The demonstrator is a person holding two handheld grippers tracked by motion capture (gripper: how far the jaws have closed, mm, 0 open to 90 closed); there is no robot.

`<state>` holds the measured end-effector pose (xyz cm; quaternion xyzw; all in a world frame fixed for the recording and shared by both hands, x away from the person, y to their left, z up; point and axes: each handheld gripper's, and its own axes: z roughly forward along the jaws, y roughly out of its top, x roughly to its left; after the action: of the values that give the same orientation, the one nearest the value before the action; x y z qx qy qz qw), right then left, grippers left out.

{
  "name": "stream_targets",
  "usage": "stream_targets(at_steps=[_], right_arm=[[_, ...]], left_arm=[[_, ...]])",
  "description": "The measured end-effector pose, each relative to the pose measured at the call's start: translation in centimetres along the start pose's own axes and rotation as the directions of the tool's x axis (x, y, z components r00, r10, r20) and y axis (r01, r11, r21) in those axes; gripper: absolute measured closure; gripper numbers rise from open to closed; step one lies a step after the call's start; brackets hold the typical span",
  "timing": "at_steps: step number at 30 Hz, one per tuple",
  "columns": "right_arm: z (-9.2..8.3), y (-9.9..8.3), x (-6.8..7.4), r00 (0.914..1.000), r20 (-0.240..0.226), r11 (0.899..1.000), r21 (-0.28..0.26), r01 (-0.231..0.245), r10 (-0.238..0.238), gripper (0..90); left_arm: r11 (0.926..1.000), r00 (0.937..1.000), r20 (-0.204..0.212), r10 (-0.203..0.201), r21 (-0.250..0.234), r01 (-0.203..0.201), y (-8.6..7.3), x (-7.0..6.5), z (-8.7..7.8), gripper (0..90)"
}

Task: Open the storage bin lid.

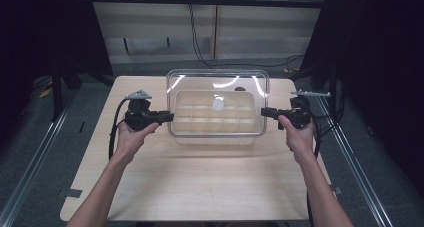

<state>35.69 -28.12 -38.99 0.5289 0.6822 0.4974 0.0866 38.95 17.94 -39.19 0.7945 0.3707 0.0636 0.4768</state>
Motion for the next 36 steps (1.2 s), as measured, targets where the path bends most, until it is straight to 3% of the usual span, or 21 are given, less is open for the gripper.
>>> stream_targets(at_steps=[9,21,36], right_arm=[[-0.4,-1.0,0.0,0.9997,-0.020,1.000,-0.011,-0.011,0.011,75.5],[-0.4,-2.2,0.8,0.9984,-0.056,1.000,-0.006,-0.003,0.003,76.5],[-1.5,-3.4,1.7,0.9977,-0.067,1.000,-0.003,-0.002,0.002,76.9]], left_arm=[[0.9997,0.9999,0.010,-0.009,-0.022,0.009,-0.9,-0.6,-0.5,74.8],[0.9994,0.9996,0.002,-0.030,-0.019,0.030,-2.4,-0.7,-1.5,75.1],[0.9996,0.9995,0.019,-0.027,-0.003,0.027,-4.0,-1.6,-2.0,74.7]])
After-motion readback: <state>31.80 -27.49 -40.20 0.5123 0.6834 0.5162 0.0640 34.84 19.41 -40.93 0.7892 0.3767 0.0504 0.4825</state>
